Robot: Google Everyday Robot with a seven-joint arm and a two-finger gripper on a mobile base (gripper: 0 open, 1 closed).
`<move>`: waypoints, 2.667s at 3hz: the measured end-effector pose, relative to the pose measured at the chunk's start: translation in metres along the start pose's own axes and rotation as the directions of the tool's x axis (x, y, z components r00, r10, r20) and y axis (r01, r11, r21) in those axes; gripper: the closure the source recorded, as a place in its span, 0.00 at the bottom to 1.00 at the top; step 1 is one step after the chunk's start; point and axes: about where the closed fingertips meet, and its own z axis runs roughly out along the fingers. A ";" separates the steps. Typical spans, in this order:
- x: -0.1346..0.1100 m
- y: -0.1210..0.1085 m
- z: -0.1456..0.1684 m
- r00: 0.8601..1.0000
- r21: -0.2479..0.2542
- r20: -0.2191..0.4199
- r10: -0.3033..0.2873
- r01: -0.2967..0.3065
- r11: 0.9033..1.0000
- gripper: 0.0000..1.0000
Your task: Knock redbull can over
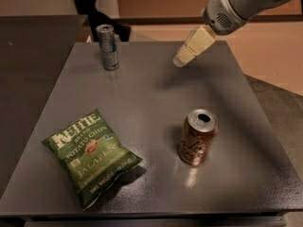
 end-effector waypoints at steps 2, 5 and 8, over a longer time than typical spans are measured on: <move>-0.056 -0.001 0.053 0.995 0.036 0.096 0.023 -0.026 0.999 0.00; -0.103 0.025 0.129 0.982 0.022 0.190 0.009 -0.013 1.000 0.00; -0.133 0.021 0.188 0.964 -0.061 0.259 0.055 -0.040 0.997 0.00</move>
Offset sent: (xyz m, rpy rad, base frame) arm 0.0610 0.1016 -0.0056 0.1327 -0.0944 -0.0394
